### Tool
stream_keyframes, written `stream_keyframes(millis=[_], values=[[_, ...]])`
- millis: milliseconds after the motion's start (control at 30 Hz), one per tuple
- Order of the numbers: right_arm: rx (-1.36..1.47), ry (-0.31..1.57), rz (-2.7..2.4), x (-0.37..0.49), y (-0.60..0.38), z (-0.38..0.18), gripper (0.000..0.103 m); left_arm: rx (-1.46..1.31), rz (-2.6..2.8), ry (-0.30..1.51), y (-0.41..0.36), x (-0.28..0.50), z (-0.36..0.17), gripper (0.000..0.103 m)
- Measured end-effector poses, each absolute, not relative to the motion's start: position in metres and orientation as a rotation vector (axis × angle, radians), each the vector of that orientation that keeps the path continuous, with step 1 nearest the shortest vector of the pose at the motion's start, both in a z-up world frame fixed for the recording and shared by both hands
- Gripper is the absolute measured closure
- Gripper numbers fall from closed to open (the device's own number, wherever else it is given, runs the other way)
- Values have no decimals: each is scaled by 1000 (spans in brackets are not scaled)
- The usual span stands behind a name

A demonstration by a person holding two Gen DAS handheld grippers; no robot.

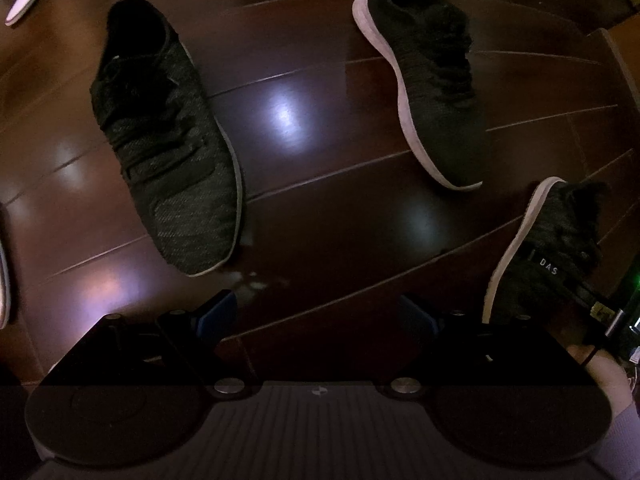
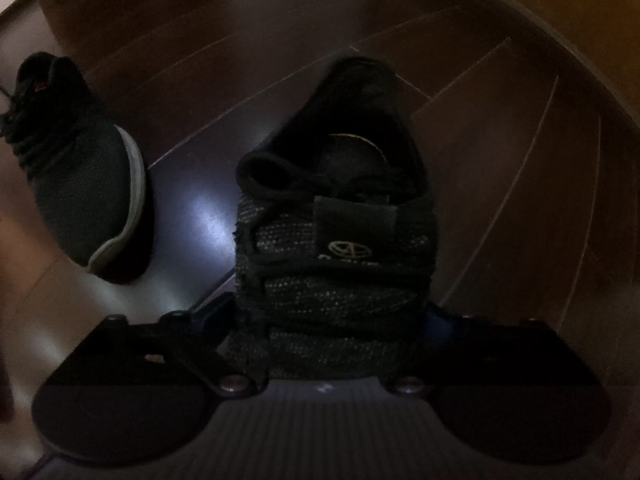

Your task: Organize scattered shoes

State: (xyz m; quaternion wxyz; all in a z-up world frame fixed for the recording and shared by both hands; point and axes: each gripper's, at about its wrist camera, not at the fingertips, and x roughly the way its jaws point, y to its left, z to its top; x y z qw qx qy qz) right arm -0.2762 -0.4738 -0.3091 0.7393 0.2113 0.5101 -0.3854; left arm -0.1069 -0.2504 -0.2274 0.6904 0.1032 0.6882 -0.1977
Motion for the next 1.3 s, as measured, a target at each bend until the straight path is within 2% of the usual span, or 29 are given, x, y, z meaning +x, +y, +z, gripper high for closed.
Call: stream_keyframes(millis=[67,267,833,1100,1300], values=[[465,1123,-837,-275,-474,-308,31,230,-441,1535,-250,-107,-227,12],[492,1126,-814,-277,-482,-308,38,230,-439,1527,-249,-107,-225,12],[489,1104,-727,-300,-490,-274,41,241,-430,1477,-247,-106,-213,12],[444,1057,-690,-304,-486,-233,42,223,-435,1431,-237,-101,-196,12],[364,995,-599,-281,-481,-188,42,236,-449,1328,-224,-96,-173,12]])
